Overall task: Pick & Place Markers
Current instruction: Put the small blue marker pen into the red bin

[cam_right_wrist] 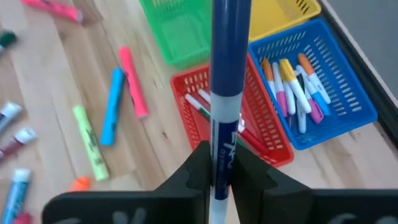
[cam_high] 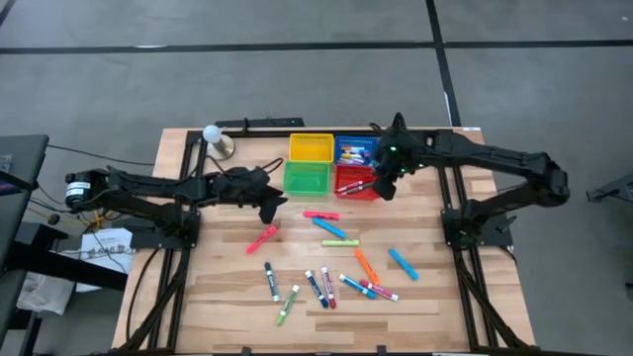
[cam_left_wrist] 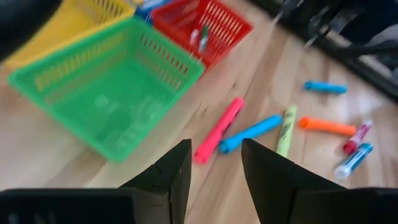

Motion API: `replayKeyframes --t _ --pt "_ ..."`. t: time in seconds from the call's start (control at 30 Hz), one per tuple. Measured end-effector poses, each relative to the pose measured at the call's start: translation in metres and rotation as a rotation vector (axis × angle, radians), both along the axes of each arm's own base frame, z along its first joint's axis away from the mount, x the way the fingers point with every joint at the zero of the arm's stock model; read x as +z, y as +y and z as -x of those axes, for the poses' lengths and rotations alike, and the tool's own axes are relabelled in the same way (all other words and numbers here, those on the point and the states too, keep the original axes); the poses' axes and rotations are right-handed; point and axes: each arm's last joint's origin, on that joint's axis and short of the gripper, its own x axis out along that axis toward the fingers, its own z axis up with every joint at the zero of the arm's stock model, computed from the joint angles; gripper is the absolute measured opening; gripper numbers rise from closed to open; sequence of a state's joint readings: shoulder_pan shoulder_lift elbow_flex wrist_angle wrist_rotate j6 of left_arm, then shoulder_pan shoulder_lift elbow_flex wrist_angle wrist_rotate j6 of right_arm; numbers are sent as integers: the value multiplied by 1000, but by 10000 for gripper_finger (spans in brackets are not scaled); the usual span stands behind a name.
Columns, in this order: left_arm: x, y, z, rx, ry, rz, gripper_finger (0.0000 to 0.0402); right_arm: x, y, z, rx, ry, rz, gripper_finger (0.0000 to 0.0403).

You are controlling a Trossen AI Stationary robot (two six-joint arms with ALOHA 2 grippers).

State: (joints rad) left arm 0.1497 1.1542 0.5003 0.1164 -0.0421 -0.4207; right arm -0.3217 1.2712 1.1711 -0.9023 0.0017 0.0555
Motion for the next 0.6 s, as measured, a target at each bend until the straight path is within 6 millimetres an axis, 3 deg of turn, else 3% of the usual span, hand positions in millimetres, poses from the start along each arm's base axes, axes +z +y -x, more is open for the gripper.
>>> replayKeyframes --t 0.33,0.6 --pt "-1 1 0 21 -54 -25 140 -27 -24 -37 94 227 19 49" --pt "0 1 0 32 -67 -33 140 -62 -38 -57 181 378 3 28"
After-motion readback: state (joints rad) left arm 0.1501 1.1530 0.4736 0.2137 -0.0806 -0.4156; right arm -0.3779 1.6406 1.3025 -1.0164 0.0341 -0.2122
